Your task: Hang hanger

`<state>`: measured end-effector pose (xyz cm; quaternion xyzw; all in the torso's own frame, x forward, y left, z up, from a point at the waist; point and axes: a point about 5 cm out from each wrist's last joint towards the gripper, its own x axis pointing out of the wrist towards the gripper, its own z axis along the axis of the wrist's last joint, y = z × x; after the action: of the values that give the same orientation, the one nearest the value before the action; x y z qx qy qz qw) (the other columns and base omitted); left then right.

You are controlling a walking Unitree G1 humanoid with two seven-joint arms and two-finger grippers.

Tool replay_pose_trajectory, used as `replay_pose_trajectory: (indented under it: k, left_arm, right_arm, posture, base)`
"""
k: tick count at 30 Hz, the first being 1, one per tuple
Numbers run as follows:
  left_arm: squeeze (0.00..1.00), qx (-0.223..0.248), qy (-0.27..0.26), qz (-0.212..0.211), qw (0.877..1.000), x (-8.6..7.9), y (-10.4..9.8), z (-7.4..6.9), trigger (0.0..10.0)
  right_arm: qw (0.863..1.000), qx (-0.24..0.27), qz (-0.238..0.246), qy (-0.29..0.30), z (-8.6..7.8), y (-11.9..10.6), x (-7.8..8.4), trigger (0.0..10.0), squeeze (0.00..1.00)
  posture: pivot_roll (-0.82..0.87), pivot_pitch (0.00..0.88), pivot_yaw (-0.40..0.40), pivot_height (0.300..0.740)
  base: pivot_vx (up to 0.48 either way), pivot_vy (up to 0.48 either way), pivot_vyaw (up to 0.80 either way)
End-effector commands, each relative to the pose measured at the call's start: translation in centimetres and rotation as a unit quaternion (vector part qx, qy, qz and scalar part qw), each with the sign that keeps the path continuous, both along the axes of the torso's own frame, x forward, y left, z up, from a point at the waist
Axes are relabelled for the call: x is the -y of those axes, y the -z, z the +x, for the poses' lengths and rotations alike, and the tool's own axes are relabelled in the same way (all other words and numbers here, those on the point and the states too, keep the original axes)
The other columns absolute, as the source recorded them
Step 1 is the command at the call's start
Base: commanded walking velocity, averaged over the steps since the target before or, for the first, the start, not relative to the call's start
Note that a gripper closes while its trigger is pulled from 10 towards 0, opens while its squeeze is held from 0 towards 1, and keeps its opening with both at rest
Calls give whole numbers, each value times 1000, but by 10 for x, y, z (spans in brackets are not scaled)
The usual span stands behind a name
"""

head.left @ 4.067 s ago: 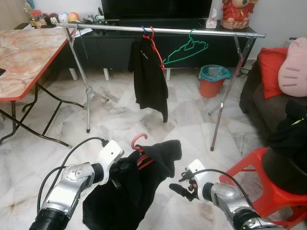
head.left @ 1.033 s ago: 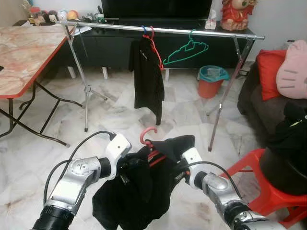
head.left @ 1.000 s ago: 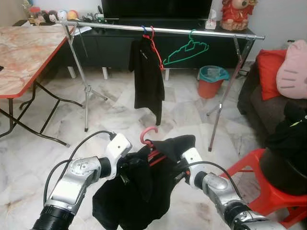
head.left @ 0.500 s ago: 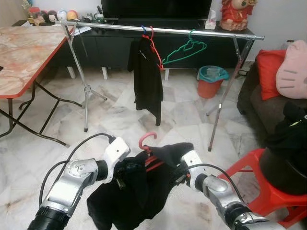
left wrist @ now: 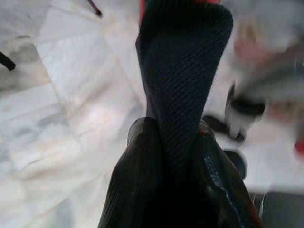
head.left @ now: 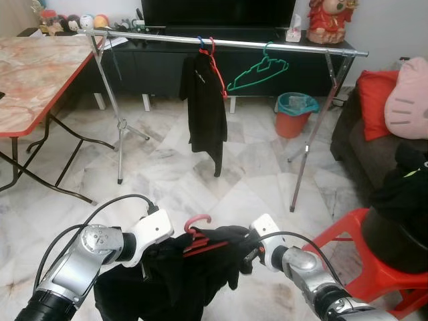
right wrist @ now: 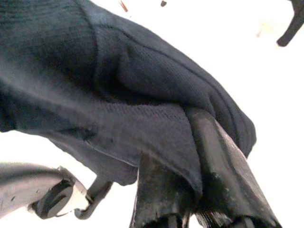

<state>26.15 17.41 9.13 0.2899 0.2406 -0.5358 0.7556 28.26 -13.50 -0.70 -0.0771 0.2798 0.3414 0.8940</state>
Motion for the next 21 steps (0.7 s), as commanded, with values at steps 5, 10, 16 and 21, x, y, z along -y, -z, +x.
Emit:
replay_pose_trajectory:
  k: [5,10,16,21]
  left_arm:
    - [0,7,79,75,994,-16,-10,-5,10000]
    - [0,8,99,101,990,-25,-15,-7,10000]
    - [0,8,112,127,986,-32,-13,-9,10000]
    - [0,54,97,106,988,-38,-28,2,10000]
  right_arm:
    - [1000,-4,-16,-10,0,0,5,0,0]
    - [1000,-8,-23,-18,-2,2,6,0,0]
    - [999,-14,-28,-28,-4,4,6,0,0]
    - [998,-23,-45,-45,-9,8,6,0,0]
  posture:
    - [54,0,-54,740]
    - [54,0,-54,740]
    - [54,0,-54,740]
    - [54,0,-54,740]
  base:
    - [0,0,0]
    - [0,0,0]
    - [0,0,0]
    - [0,0,0]
